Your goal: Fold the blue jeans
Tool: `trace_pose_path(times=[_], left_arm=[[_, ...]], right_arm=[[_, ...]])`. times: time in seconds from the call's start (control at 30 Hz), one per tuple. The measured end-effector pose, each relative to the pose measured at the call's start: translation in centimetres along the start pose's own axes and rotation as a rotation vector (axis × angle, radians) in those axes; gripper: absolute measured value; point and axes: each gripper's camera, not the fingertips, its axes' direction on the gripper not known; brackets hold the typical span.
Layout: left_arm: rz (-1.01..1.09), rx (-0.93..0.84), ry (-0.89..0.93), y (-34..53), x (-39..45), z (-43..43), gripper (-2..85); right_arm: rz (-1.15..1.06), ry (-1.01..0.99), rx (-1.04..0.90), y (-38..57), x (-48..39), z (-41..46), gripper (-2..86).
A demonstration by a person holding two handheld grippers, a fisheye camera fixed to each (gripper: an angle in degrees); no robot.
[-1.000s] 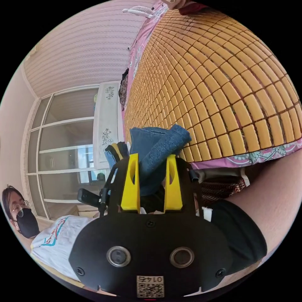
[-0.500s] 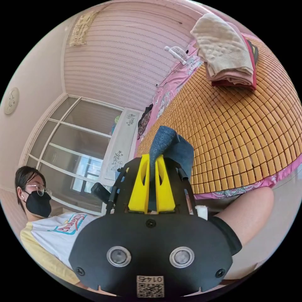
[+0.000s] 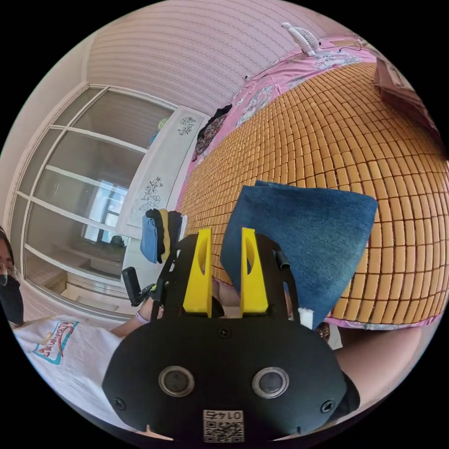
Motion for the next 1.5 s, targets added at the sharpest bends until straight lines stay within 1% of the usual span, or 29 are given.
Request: trace_pose_path(times=[0.03, 0.1, 0.13, 0.23, 0.3, 0.37, 0.43, 0.47, 0.5, 0.57, 0.67, 0.8, 0.87, 0.9, 0.93, 0.97, 1.0, 1.03, 1.07, 1.1, 1.17, 1.23, 1.27, 1.3, 1.37, 1.43, 1.47, 1.5], left_arm=[[0.014, -0.022, 0.021, -0.4, 0.7, 0.9, -0.7], [0.064, -0.072, 0.082, -1.5, 2.4, 2.9, -0.8], [0.126, -0.108, 0.111, -2.4, 4.3, 4.5, -0.9], [0.276, -0.216, 0.115, -4.8, 9.9, 8.8, -0.9], [0.371, -0.275, 0.058, -5.9, 13.2, 11.5, -1.0], [0.485, -0.366, -0.098, -6.2, 16.3, 15.7, -1.0], [0.553, -0.404, -0.174, -5.9, 17.5, 17.9, -1.0], [0.6, -0.4, -0.179, -5.7, 17.9, 18.2, -1.0], [0.605, -0.398, -0.175, -5.6, 18.0, 18.2, -1.0], [0.565, -0.418, -0.175, -6.0, 17.7, 18.2, -1.0], [0.493, -0.387, -0.197, -6.8, 15.8, 17.5, -1.0], [0.371, -0.336, -0.252, -8.8, 10.6, 15.5, -1.0], [0.332, -0.331, -0.402, -10.7, 6.2, 13.6, -1.0], [0.319, -0.335, -0.456, -11.4, 4.9, 13.1, -1.0], [0.261, -0.328, -0.586, -13.1, 2.1, 11.5, -1.0], [0.199, -0.301, -0.716, -14.8, -0.5, 9.2, -1.0], [0.172, -0.269, -0.76, -15.6, -1.4, 7.7, -1.0], [0.114, -0.187, -0.811, -16.6, -2.8, 4.4, -1.0], [0.07, -0.106, -0.824, -17.1, -3.6, 1.1, -1.0], [0.046, -0.066, -0.818, -17.1, -4.0, -0.4, -1.0], [-0.027, 0.059, -0.686, -15.7, -4.9, -4.3, -1.0], [-0.043, 0.108, -0.577, -13.8, -5.2, -4.8, -1.0], [-0.049, 0.117, -0.525, -12.5, -5.1, -4.4, -1.0], [-0.05, 0.115, -0.496, -11.7, -5.0, -4.0, -1.0], [-0.048, 0.081, -0.354, -8.5, -3.8, -1.7, -1.0], [-0.044, 0.058, -0.256, -5.6, -2.2, -0.2, -1.0], [-0.03, 0.039, -0.203, -3.5, -0.8, 0.7, -1.0], [-0.023, 0.03, -0.18, -2.5, -0.1, 1.1, -1.0]], right_arm=[[0.022, 0.079, 0.017, 1.1, 0.8, -0.8, 10.7], [0.071, 0.172, 0.029, 2.6, 2.1, -2.0, 11.6], [0.114, 0.214, 0.034, 3.4, 3.0, -2.7, 12.3], [0.202, 0.259, 0.033, 4.5, 4.7, -3.2, 13.5], [0.229, 0.257, 0.01, 4.3, 5.3, -2.5, 13.8], [0.243, 0.25, -0.035, 3.6, 5.5, -0.9, 13.7], [0.242, 0.199, -0.143, 2.3, 5.2, 2.0, 12.4], [0.254, 0.221, -0.154, 1.9, 4.9, 2.5, 12.0], [0.244, 0.3, -0.181, 1.1, 4.0, 3.0, 11.4], [0.2, 0.351, -0.228, -0.1, 2.6, 4.1, 10.3], [0.152, 0.294, -0.243, -2.1, 0.8, 5.8, 8.9], [0.089, 0.233, -0.352, -7.1, -2.8, 12.2, 8.1], [0.004, 0.226, -0.426, -9.6, -6.0, 17.2, 7.8], [-0.061, 0.237, -0.461, -11.4, -8.9, 21.3, 7.7], [-0.104, 0.241, -0.471, -13.4, -12.1, 25.6, 7.7], [-0.098, 0.239, -0.468, -14.5, -13.7, 27.9, 7.9], [-0.085, 0.208, -0.461, -16.7, -17.0, 32.1, 8.1], [-0.11, 0.179, -0.479, -18.5, -20.3, 35.7, 8.1], [-0.137, 0.169, -0.489, -19.3, -22.0, 37.1, 8.1], [-0.17, 0.176, -0.497, -20.4, -24.8, 38.9, 8.1], [-0.238, 0.235, -0.5, -21.1, -27.7, 39.8, 8.0], [-0.363, 0.301, -0.498, -19.6, -28.8, 38.8, 7.4], [-0.391, 0.311, -0.505, -18.8, -28.5, 38.3, 7.1], [-0.434, 0.323, -0.524, -16.8, -27.3, 37.0, 6.7], [-0.459, 0.324, -0.546, -13.0, -24.0, 33.8, 5.3], [-0.441, 0.327, -0.567, -6.7, -18.3, 27.6, 2.4], [-0.433, 0.345, -0.571, -5.1, -17.0, 25.8, 2.0], [-0.409, 0.402, -0.562, -1.9, -14.6, 21.9, 1.3]])
